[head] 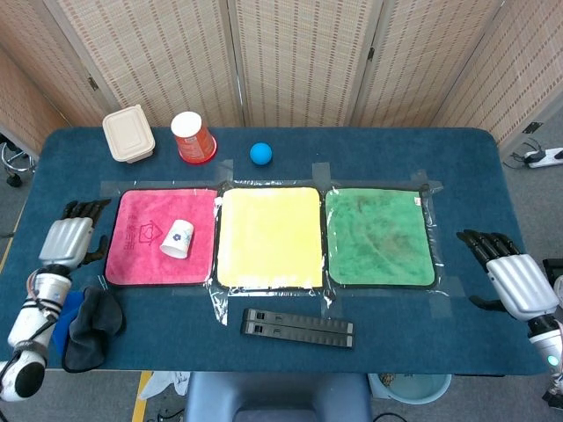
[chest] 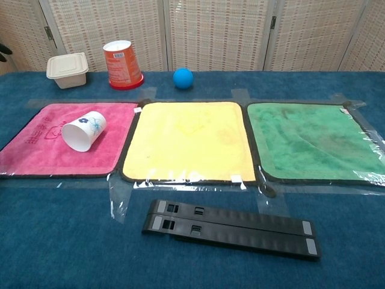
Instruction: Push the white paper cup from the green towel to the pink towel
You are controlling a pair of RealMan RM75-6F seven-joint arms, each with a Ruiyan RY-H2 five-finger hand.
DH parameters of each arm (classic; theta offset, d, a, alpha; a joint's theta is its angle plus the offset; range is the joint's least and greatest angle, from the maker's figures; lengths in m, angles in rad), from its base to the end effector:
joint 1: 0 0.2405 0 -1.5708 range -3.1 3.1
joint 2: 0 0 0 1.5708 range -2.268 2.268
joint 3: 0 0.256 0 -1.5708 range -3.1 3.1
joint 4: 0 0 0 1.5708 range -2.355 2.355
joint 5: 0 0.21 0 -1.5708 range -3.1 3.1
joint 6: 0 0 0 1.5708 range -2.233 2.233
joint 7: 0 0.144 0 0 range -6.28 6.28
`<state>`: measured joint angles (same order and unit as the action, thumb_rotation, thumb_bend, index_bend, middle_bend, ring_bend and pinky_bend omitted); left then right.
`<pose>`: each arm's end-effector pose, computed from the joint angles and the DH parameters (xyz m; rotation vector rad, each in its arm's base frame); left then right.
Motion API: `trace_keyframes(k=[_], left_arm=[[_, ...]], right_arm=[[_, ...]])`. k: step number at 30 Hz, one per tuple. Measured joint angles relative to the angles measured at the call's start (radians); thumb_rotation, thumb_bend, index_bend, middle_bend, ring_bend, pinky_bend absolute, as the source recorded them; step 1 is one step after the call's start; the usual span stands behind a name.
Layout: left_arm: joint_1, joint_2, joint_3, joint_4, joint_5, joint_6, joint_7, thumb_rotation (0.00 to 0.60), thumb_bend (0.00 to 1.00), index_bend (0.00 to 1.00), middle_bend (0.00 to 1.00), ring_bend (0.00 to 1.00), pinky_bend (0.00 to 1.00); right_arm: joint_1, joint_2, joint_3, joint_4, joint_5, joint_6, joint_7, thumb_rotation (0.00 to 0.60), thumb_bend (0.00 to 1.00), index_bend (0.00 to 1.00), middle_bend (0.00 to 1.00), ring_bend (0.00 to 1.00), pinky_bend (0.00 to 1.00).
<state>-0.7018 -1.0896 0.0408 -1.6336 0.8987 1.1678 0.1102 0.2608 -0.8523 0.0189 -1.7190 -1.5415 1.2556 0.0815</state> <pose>-0.2552 0.3369 0.1455 -1.4775 -0.9983 -0.7536 -0.2841 -0.2224 0.1988 1.6555 -0.8925 0.8013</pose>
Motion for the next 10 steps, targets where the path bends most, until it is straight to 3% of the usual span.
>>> trace_keyframes(k=[10], left_arm=[[0.24,0.008,0.027,-0.082,0.186,0.29,-0.029,0.6,0.6,0.13,0.15,0.11,0.0]], right_arm=[[-0.073,-0.099,-0.015,0.063,-0.003,0.1,-0.021,0.6,0.07,0.07,0.11,0.11,0.1]])
